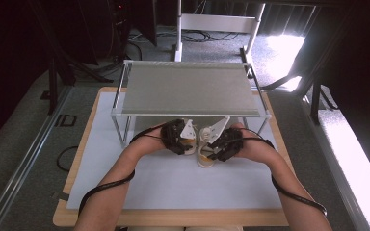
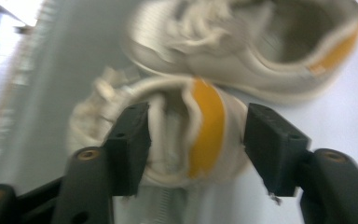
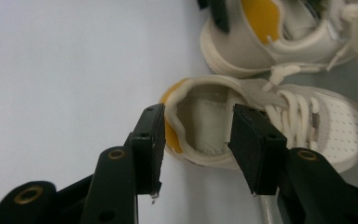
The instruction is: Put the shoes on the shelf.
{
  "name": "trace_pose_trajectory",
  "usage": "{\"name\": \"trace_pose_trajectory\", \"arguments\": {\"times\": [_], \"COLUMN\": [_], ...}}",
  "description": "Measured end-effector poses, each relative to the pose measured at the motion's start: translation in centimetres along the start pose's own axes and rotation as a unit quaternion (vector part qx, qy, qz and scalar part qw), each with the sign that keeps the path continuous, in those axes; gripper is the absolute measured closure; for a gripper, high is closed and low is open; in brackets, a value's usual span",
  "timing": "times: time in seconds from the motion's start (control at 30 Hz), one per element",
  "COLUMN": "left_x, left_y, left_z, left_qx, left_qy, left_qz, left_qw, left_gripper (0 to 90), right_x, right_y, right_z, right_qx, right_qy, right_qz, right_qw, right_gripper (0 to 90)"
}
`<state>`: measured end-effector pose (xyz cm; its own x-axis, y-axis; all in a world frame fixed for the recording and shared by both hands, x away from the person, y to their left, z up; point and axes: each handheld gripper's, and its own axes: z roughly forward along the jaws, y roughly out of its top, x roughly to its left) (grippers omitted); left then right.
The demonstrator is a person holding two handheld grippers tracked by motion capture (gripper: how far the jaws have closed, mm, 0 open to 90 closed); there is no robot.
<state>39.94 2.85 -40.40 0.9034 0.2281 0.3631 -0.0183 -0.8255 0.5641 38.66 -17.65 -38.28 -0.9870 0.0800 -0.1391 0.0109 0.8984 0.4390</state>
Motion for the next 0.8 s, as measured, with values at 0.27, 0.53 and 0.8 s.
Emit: {"name": "trace_pose_trajectory", "arguments": {"times": [0.27,0.53,0.8], "left_x": [-1.1,-2.6,-4.3], "left_y": [-0.1,-0.9,-1.9], "left_z": [-1.0,-1.6,-1.9], "left_qx": [0.004,0.013,0.005], "left_qy": [-0.008,-0.01,-0.023], "left_qz": [-0.026,-0.048,-0.071], "left_qw": [0.9996,0.9987,0.9972], "left_gripper": [40.5,40.7,42.4], "right_x": [1.3,3.7,6.3], "right_y": [-0.9,-1.5,-2.5], "right_z": [-0.9,-0.1,1.7], "right_qx": [-0.038,-0.051,-0.078], "right_qy": [-0.021,-0.03,-0.024], "right_qz": [0.044,0.065,0.074], "right_qw": [0.9981,0.9961,0.9939], "right_gripper": [53.7,56.6,60.1]}}
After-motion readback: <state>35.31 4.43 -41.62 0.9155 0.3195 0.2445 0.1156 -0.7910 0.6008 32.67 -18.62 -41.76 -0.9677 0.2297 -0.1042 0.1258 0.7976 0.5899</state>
